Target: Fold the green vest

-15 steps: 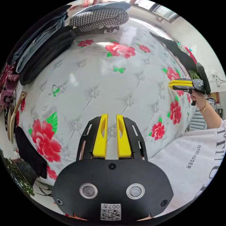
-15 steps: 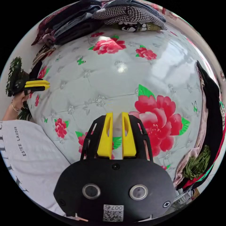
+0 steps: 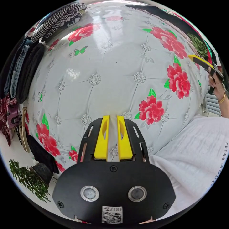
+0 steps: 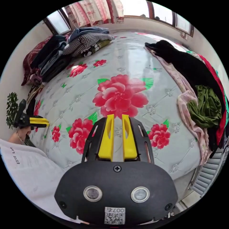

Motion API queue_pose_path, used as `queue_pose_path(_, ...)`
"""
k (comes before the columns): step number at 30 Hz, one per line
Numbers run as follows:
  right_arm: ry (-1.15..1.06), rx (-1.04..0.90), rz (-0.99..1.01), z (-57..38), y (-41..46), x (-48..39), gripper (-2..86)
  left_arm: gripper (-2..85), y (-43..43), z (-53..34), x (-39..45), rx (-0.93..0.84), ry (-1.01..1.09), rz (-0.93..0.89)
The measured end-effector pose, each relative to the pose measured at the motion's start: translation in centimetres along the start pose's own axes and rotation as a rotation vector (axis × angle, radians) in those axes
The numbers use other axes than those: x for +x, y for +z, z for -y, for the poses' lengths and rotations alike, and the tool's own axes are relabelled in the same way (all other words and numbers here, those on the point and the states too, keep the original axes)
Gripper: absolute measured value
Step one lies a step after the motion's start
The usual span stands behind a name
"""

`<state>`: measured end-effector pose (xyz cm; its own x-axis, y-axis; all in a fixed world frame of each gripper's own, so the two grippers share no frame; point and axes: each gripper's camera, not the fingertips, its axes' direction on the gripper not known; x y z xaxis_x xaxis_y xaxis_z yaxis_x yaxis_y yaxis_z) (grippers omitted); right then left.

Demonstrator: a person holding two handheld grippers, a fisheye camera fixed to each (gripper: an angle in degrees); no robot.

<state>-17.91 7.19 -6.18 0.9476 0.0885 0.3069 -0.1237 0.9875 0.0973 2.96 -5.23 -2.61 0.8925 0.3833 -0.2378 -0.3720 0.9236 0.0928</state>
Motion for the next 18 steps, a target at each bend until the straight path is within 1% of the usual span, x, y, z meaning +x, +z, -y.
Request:
queue_pose_path(1,0.067,0.035,-0.072,0.7,-1.2,3.6,2.9,5.2,-0.3,-0.1,-0.3,0.007,-0.007,-0.007)
queue_pose_path(4,0.152,0.079,-0.244,2.5,-3.4,11.5,3.1,5.2,-0.8,-0.4,-0.8,0.019,-0.035,-0.014)
queue_pose_path(6,0.162,0.055,-0.297,3.6,-3.2,14.9,3.2,5.2,-1.0,-0.6,-1.0,0.024,-0.06,-0.012)
queue_pose_path(7,0.15,0.012,-0.307,4.3,-2.2,16.5,3.3,5.2,-1.0,-0.9,-1.1,0.028,-0.075,-0.008)
queue_pose_path(9,0.152,-0.052,-0.286,4.8,0.0,18.4,3.2,5.3,-1.0,-1.2,-1.0,0.032,-0.091,0.007)
queue_pose_path(11,0.175,-0.169,-0.218,4.7,3.8,19.9,2.8,5.4,-1.0,-1.6,-1.1,0.036,-0.112,0.023)
queue_pose_path(12,0.2,-0.161,-0.196,3.9,5.2,20.3,2.3,5.4,-0.8,-1.9,-1.1,0.035,-0.12,0.032)
queue_pose_path(13,0.219,-0.032,-0.196,2.9,4.6,20.2,1.6,5.4,-0.7,-2.1,-1.2,0.032,-0.13,0.038)
queue_pose_path(14,0.26,-0.085,-0.185,2.5,5.5,20.5,1.3,5.3,-0.6,-2.2,-1.3,0.029,-0.139,0.039)
queue_pose_path(15,0.301,-0.024,-0.184,2.1,5.1,20.6,0.9,5.2,-0.4,-2.5,-1.5,0.024,-0.157,0.04)
queue_pose_path(16,0.342,-0.009,-0.164,2.0,4.9,20.9,0.5,5.1,-0.1,-2.8,-1.8,0.019,-0.179,0.039)
queue_pose_path(17,0.359,-0.028,-0.137,2.2,4.8,21.0,0.4,5.0,0.1,-3.0,-2.0,0.018,-0.194,0.037)
queue_pose_path(18,0.357,-0.041,-0.064,2.5,4.2,20.9,0.3,4.8,0.4,-3.5,-2.4,0.019,-0.225,0.034)
